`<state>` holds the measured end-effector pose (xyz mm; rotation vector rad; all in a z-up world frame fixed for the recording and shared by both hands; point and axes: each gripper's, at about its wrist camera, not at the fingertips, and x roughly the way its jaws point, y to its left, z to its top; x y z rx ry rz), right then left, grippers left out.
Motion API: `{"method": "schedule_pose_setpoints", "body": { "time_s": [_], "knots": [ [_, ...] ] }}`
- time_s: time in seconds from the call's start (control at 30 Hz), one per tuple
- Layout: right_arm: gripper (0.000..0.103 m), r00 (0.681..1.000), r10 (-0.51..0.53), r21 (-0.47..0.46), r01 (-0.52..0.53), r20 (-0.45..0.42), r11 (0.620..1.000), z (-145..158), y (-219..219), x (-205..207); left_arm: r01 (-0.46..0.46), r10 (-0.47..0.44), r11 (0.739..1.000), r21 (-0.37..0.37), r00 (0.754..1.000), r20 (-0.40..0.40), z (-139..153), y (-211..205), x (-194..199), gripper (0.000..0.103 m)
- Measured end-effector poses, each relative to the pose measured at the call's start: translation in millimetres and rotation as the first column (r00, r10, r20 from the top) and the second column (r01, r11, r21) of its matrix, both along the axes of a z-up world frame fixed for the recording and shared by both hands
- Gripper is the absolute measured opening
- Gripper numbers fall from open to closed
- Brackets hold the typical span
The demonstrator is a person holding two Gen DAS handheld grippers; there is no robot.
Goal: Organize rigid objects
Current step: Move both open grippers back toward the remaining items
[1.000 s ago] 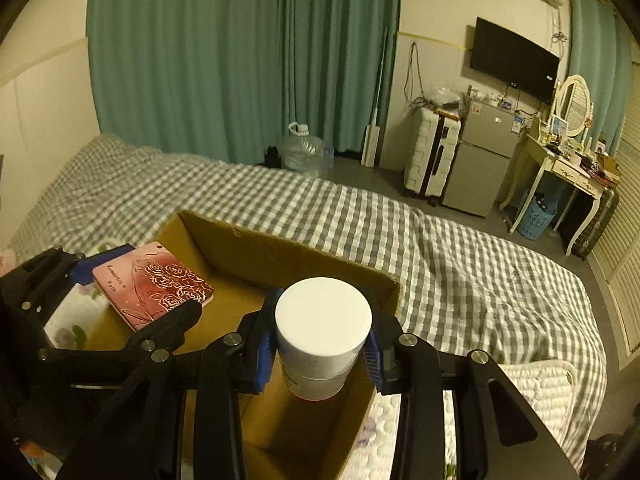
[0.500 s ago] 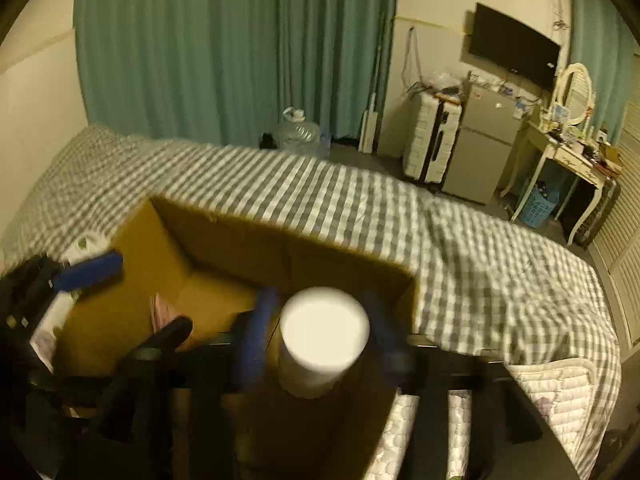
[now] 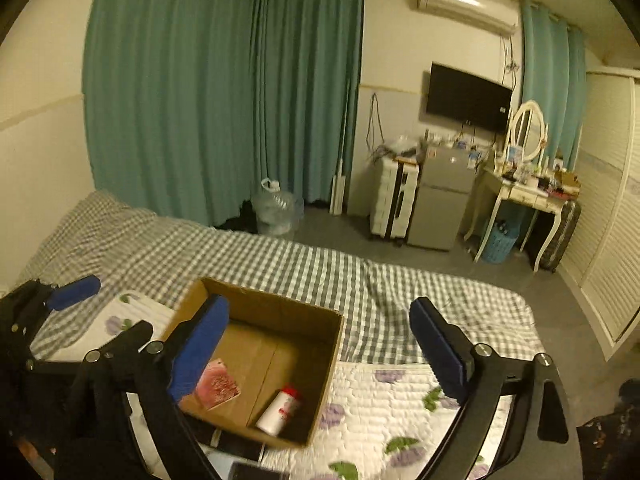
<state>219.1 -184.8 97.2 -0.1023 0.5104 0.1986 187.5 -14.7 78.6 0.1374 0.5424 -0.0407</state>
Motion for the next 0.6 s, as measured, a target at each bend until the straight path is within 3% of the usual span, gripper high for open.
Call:
{"method": "schedule_pose_setpoints", "body": {
  "time_s": [0.1, 0.27, 0.43, 0.6],
  "knots": [
    [0.103, 0.999, 0.008, -0.009, -0.007, 0.038, 1.000, 20, 2, -41, 0.008, -0.008, 1.000, 0.009, 1.000, 0.014, 12, 4, -29, 0.077],
    [0.103, 0.998, 0.030, -0.019, -0.029, 0.049, 0.999, 21, 3, -97, 0.014, -0.014, 1.000, 0.017, 1.000, 0.005, 2, 7, -75, 0.077],
    [0.103, 0.999, 0.038, -0.014, -0.038, 0.006, 0.999, -15, 6, -141, 0.000, 0.000, 1.000, -0.008, 0.999, -0.045, -34, 15, -103, 0.077],
    [0.103, 0.998, 0.021, -0.009, -0.022, -0.057, 1.000, -69, 6, -157, -0.040, 0.037, 0.999, -0.020, 0.994, -0.106, -79, 24, -108, 0.077]
  ]
}}
